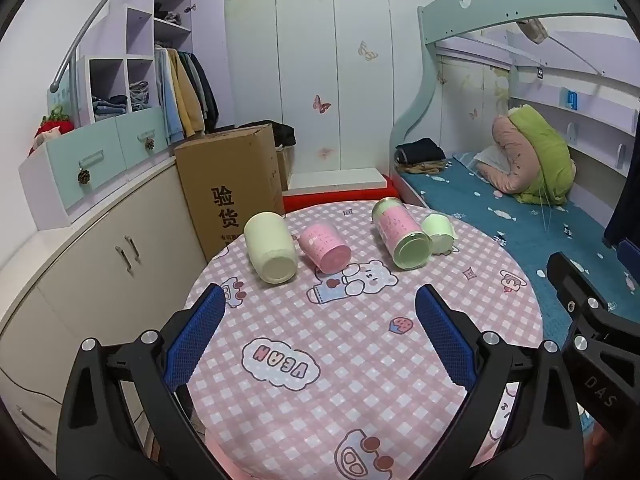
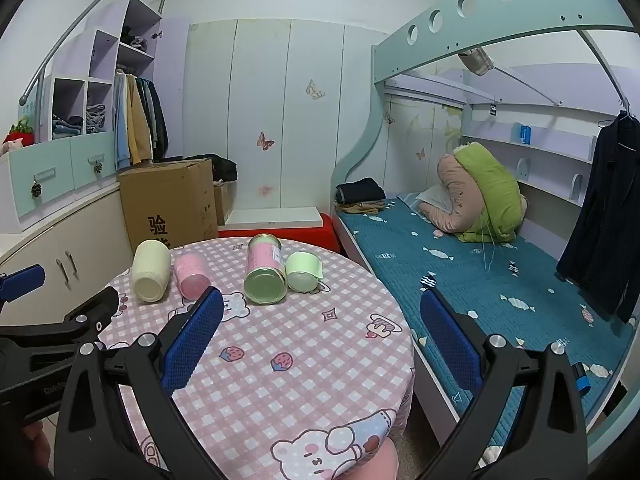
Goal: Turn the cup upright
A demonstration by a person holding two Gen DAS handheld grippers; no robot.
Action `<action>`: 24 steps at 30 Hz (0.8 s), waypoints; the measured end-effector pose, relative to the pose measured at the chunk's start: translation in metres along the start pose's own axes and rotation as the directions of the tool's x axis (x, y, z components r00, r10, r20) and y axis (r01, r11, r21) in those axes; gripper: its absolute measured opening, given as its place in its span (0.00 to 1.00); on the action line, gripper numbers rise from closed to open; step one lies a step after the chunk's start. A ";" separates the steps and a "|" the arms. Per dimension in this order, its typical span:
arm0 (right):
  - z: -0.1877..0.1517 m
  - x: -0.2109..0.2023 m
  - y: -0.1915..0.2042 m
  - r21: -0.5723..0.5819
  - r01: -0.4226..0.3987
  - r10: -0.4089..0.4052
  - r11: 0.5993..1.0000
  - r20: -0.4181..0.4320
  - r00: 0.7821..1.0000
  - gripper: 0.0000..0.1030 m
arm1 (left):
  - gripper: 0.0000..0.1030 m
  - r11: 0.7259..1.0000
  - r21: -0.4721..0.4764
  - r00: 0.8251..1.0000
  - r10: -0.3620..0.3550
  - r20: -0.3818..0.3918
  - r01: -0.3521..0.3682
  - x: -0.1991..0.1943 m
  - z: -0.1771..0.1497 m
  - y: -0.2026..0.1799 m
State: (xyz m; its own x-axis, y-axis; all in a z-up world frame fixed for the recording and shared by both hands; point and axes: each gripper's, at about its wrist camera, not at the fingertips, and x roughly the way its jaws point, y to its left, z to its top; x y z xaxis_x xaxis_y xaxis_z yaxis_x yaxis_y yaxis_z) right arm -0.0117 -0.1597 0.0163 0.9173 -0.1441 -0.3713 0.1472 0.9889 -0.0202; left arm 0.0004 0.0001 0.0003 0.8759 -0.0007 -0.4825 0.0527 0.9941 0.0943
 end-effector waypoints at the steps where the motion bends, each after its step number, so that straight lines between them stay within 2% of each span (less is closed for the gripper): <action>1: 0.000 0.000 0.000 0.002 0.000 0.000 1.000 0.003 1.000 0.92 | 0.93 1.000 -0.001 1.000 0.002 0.002 -0.002 0.000 0.000 0.000; 6: 0.000 0.000 0.001 -0.002 -0.001 0.001 1.000 0.002 1.000 0.92 | 0.93 1.000 0.000 1.000 0.004 0.004 -0.004 0.003 -0.004 -0.009; 24: 0.002 -0.006 0.001 -0.006 -0.005 0.005 1.000 0.006 1.000 0.92 | 0.93 0.999 -0.025 1.000 -0.019 0.012 0.019 -0.005 -0.004 0.003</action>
State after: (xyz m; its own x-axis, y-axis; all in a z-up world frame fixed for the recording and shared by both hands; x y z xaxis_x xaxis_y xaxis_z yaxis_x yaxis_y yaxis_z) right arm -0.0159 -0.1582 0.0207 0.9202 -0.1398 -0.3657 0.1406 0.9898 -0.0244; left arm -0.0057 0.0035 -0.0012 0.8802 -0.0210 -0.4741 0.0576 0.9964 0.0628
